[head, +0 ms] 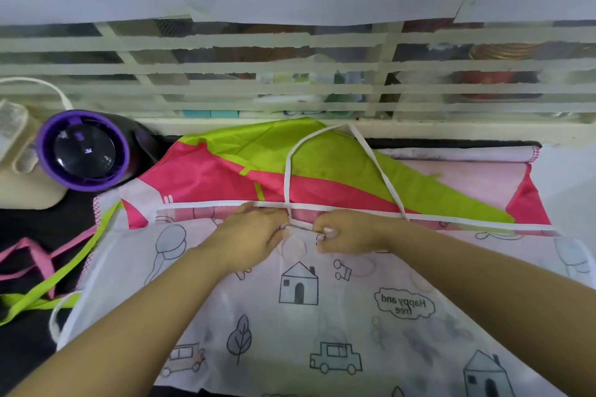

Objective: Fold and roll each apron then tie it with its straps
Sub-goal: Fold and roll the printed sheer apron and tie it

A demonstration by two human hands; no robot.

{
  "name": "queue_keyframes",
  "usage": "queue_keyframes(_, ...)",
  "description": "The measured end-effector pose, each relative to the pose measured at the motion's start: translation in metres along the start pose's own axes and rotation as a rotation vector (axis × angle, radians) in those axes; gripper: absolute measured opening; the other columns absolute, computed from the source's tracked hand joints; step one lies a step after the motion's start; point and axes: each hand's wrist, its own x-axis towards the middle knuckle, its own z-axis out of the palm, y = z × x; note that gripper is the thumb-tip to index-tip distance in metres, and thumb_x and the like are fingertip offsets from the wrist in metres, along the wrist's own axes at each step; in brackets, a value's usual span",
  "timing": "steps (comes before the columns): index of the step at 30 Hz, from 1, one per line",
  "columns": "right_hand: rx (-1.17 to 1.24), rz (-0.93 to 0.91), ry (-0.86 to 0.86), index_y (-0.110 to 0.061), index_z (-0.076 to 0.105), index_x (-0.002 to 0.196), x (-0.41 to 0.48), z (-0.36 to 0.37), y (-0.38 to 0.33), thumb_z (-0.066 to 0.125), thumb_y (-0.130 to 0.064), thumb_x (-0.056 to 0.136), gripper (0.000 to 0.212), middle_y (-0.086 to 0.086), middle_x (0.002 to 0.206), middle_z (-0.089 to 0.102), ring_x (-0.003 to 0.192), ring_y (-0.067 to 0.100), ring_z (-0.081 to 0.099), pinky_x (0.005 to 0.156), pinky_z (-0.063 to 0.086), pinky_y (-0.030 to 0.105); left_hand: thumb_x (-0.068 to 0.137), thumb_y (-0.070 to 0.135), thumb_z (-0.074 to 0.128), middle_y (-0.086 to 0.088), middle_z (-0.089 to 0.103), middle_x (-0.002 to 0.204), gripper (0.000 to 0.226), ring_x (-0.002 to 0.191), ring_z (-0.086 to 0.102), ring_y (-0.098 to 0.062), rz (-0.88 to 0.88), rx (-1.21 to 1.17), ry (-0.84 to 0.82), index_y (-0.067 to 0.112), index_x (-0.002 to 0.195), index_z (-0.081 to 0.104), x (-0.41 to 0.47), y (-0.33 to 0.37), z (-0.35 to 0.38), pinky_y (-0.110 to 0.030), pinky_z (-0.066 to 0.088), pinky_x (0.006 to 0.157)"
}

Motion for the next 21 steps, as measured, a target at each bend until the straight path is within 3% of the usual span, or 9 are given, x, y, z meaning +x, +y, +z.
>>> queue_keyframes(1,-0.004,0.026,0.045,-0.014,0.056,0.094,0.001,0.000,0.002,0.059,-0.025,0.090,0.012,-0.001,0.096,0.052,0.089,0.016,0.047,0.079,0.038,0.032,0.101,0.028,0.039,0.003,0.055,0.102,0.012,0.104,0.052,-0.022,0.000,-0.003,0.010,0.021,0.101,0.049,-0.001,0.000,0.000,-0.026,0.026,0.079)
queue_keyframes(3,-0.113,0.051,0.108,-0.020,0.060,0.106,0.004,0.000,0.005,0.061,-0.033,0.087,0.023,-0.008,0.104,0.053,0.097,0.012,0.047,0.088,0.038,0.033,0.101,0.028,0.038,0.003,0.049,0.094,0.015,0.100,0.051,-0.024,-0.021,-0.015,0.007,0.018,0.105,0.049,-0.002,0.000,0.002,-0.026,0.019,0.069)
queue_keyframes(5,-0.139,0.000,0.077,-0.018,0.056,0.080,0.009,0.004,0.001,0.060,-0.028,0.087,0.013,-0.006,0.081,0.050,0.076,0.012,0.045,0.072,0.037,0.030,0.101,0.028,0.039,0.003,0.052,0.092,0.019,0.098,0.053,-0.024,0.014,-0.012,0.048,0.015,0.103,0.052,0.000,-0.003,0.002,-0.024,0.021,0.071)
queue_keyframes(8,-0.020,-0.035,-0.041,-0.020,0.038,0.058,0.018,0.013,-0.006,0.060,-0.016,0.085,0.035,-0.004,0.059,0.040,0.056,0.013,0.036,0.057,0.030,0.030,0.097,0.030,0.041,0.004,0.055,0.093,0.020,0.093,0.056,-0.023,0.101,-0.020,0.101,0.015,0.091,0.054,0.005,-0.008,0.006,-0.023,0.027,0.078)
queue_keyframes(12,-0.074,-0.046,0.043,-0.014,0.037,0.060,0.014,0.003,-0.001,0.064,-0.024,0.086,0.039,0.003,0.067,0.037,0.060,0.014,0.032,0.055,0.026,0.030,0.094,0.041,0.029,0.000,0.056,0.107,0.042,0.100,0.056,-0.023,0.028,-0.033,-0.041,0.012,0.105,0.056,0.010,-0.013,0.020,-0.028,0.039,0.079)
queue_keyframes(15,-0.305,0.073,0.041,-0.013,0.040,0.060,0.002,-0.017,0.020,0.063,-0.045,0.083,0.046,0.006,0.079,0.044,0.068,0.021,0.042,0.061,0.037,0.034,0.098,0.029,0.037,-0.004,0.060,0.108,0.026,0.098,0.056,-0.025,-0.020,-0.057,0.010,0.012,0.110,0.054,0.018,-0.013,0.024,-0.030,0.036,0.074)
queue_keyframes(18,-0.192,0.171,0.047,-0.015,0.036,0.058,-0.009,-0.028,0.043,0.060,-0.031,0.089,0.042,0.005,0.069,0.039,0.060,0.015,0.036,0.055,0.028,0.030,0.100,0.026,0.036,-0.005,0.064,0.095,0.018,0.090,0.057,-0.029,-0.082,-0.016,0.043,0.015,0.107,0.049,0.026,-0.009,0.023,-0.030,0.022,0.067)
queue_keyframes(21,-0.143,0.229,0.183,-0.018,0.044,0.068,-0.012,-0.026,0.050,0.051,-0.017,0.092,0.025,-0.006,0.070,0.043,0.062,0.007,0.037,0.053,0.027,0.021,0.101,0.025,0.033,-0.003,0.067,0.094,0.021,0.089,0.059,-0.028,-0.113,0.052,0.021,0.016,0.113,0.048,0.034,-0.010,0.025,-0.029,0.029,0.080)
